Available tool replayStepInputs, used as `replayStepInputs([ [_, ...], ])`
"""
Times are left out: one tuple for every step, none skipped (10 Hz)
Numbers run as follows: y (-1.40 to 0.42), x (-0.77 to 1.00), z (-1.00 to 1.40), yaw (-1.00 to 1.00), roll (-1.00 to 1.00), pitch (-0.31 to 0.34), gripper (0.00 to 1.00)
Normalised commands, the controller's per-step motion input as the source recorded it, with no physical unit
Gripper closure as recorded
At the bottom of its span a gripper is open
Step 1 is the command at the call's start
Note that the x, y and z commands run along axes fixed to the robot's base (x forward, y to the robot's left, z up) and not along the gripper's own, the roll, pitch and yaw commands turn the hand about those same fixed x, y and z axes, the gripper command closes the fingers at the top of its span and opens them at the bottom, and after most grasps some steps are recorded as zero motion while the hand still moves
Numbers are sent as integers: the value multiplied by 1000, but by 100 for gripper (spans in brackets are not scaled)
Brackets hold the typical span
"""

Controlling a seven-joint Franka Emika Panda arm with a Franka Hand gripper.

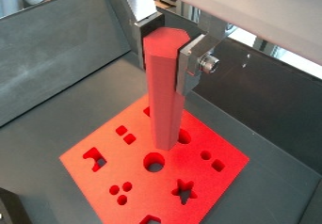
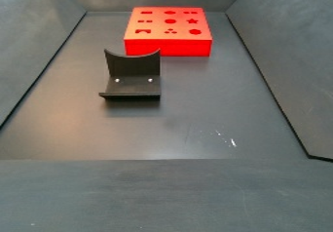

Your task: Insert the hexagon object.

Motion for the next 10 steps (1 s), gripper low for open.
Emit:
replayStepInputs([
  [163, -34, -214, 0, 66, -49, 100],
  [363, -137, -409, 0, 129, -106, 100],
  [417, -180, -457, 0, 157, -124, 100],
  [443, -157, -443, 0, 180, -87, 100],
  [494, -134, -466, 0, 184, -63, 100],
  [503, -131, -457, 0, 193, 0, 100],
  [431, -120, -400, -91, 144, 0, 100],
  [377, -111, -340, -163, 116, 17, 100],
  [211, -49, -260, -166, 41, 0, 100],
  [49, -151, -294, -94, 0, -14, 100],
])
